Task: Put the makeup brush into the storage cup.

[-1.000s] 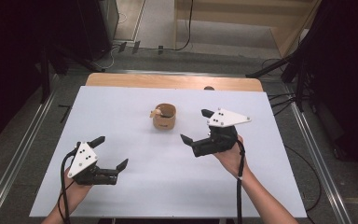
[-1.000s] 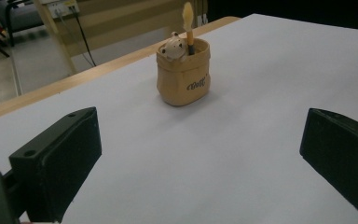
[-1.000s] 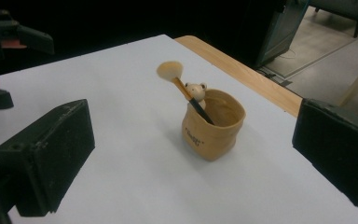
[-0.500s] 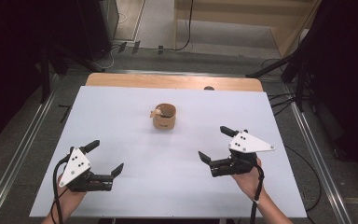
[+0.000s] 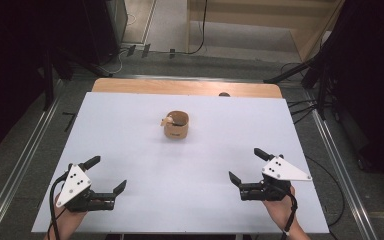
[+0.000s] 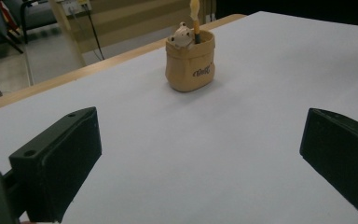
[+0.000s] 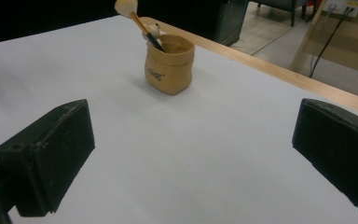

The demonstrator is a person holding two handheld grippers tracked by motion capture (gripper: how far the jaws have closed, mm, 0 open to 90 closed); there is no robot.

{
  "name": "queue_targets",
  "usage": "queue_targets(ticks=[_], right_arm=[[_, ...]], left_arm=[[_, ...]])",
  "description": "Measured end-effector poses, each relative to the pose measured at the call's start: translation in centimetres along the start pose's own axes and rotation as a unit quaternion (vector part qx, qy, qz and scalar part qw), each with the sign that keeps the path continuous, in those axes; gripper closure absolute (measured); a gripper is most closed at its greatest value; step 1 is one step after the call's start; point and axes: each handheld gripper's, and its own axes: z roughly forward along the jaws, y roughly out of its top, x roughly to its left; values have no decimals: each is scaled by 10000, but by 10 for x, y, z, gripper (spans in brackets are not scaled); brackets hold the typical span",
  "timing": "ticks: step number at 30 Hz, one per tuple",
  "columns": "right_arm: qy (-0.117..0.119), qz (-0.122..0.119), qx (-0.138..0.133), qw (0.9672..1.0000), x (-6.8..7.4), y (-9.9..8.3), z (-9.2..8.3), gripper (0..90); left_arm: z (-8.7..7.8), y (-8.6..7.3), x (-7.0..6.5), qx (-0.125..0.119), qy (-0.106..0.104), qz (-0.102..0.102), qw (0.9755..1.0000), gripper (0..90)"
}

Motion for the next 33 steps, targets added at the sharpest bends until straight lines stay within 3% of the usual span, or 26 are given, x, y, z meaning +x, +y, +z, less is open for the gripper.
queue_targets(ticks=[6, 22, 28, 33], right_arm=[[-176, 126, 46, 9998, 0, -13, -12, 0], [-631, 35, 22, 9980, 15, -40, -45, 0], [-743, 15, 95, 9972, 19, -49, -54, 0], [-783, -29, -28, 9969, 20, -49, -54, 0]], left_arm=[[-5, -3, 1, 18, 51, -49, 10000, 0], [-20, -13, -1, 118, 150, -44, 9998, 0], [-24, -17, 0, 120, 158, -88, 9998, 0], [-21, -16, 0, 108, 155, -106, 9998, 0]])
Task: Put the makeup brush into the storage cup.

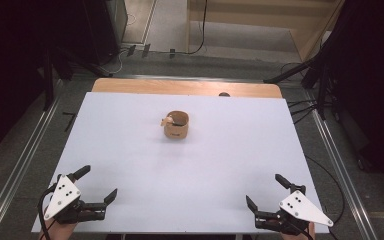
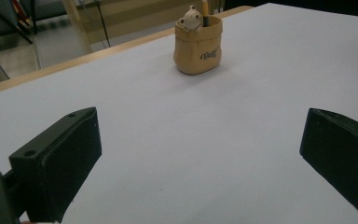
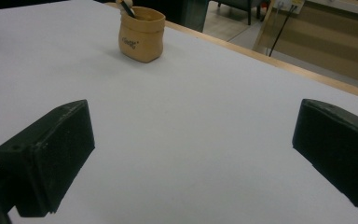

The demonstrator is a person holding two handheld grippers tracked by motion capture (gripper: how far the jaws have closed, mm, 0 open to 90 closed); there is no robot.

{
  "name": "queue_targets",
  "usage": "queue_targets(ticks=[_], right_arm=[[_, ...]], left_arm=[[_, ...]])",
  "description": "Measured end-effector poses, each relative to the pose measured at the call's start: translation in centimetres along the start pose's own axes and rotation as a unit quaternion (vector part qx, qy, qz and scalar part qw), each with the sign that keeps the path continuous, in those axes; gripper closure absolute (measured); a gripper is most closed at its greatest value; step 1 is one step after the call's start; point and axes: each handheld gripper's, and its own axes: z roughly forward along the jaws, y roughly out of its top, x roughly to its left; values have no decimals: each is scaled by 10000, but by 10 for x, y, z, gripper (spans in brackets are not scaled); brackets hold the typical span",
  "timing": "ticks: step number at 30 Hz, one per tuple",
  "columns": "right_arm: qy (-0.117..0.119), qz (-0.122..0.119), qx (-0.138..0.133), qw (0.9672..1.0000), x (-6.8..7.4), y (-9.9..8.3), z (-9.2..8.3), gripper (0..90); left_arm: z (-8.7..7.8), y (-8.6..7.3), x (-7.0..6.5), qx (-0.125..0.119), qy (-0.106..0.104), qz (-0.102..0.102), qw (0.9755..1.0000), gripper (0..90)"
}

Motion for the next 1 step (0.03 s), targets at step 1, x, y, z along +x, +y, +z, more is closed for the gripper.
queue_targets(ticks=[1], right_arm=[[10, -7, 8, 10000, 0, 0, 0, 0]], left_arm=[[1, 0, 0, 3, -1, -14, 10000, 0]])
